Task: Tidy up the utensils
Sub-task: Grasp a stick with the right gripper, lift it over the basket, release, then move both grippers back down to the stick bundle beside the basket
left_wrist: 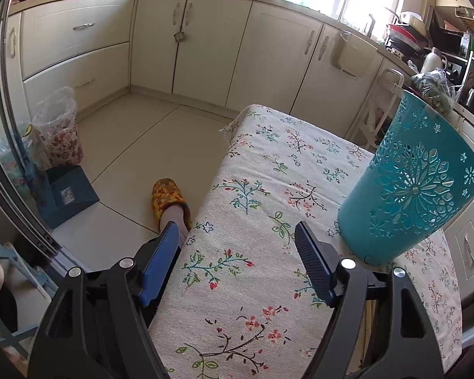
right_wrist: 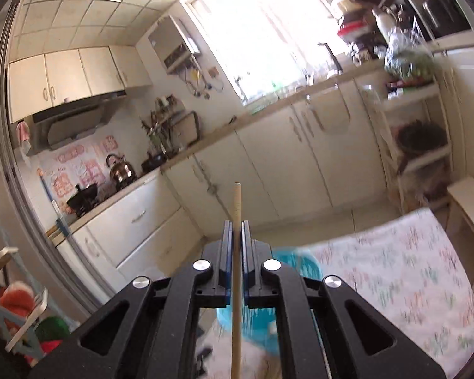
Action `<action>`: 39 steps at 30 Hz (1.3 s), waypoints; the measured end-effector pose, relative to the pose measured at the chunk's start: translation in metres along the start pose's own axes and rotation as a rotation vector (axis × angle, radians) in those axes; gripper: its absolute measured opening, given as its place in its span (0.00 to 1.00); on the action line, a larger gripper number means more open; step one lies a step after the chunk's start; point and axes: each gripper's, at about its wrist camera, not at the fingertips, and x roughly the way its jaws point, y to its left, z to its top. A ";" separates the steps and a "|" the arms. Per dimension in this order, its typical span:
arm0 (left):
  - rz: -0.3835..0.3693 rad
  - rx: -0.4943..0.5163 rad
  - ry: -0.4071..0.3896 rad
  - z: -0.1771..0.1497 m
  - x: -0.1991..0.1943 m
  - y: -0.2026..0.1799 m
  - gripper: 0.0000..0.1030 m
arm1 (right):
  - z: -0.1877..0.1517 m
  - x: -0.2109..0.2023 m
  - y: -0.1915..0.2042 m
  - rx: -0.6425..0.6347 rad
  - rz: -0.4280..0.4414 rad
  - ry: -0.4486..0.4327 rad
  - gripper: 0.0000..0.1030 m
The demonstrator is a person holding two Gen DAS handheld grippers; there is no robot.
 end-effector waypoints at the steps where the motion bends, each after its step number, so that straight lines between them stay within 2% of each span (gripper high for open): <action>1: -0.004 0.000 0.001 0.000 0.001 0.000 0.70 | 0.003 0.009 0.002 -0.004 -0.008 -0.016 0.06; 4: -0.018 -0.007 0.005 0.000 0.002 0.001 0.70 | 0.015 0.044 0.001 0.001 -0.056 -0.049 0.06; 8: -0.038 -0.021 0.011 0.000 0.004 0.003 0.70 | 0.012 0.077 -0.005 -0.003 -0.109 -0.013 0.06; 13: -0.054 -0.032 0.021 0.001 0.006 0.005 0.70 | -0.002 0.081 -0.003 -0.056 -0.166 0.011 0.06; 20: -0.053 -0.035 0.027 0.001 0.009 0.006 0.70 | -0.012 0.086 -0.007 -0.071 -0.157 0.063 0.06; 22: -0.051 -0.030 0.031 0.001 0.010 0.005 0.70 | -0.015 0.080 -0.003 -0.099 -0.147 0.089 0.09; 23: -0.050 -0.029 0.032 0.000 0.010 0.005 0.70 | -0.015 0.076 -0.002 -0.103 -0.147 0.090 0.13; 25: -0.049 -0.028 0.032 0.000 0.010 0.005 0.70 | -0.014 0.061 -0.002 -0.106 -0.145 0.077 0.13; 29: -0.056 -0.018 0.050 0.000 0.013 0.002 0.75 | -0.014 0.002 -0.005 -0.071 -0.161 0.006 0.20; 32: -0.044 -0.009 0.043 -0.001 0.011 0.001 0.76 | -0.031 -0.036 -0.009 -0.066 -0.194 0.002 0.20; 35: -0.015 0.006 0.017 -0.002 -0.001 0.000 0.76 | -0.068 -0.067 -0.015 -0.044 -0.237 0.072 0.21; 39: -0.009 0.039 0.008 -0.008 -0.024 -0.005 0.76 | -0.127 -0.065 -0.026 -0.019 -0.300 0.257 0.22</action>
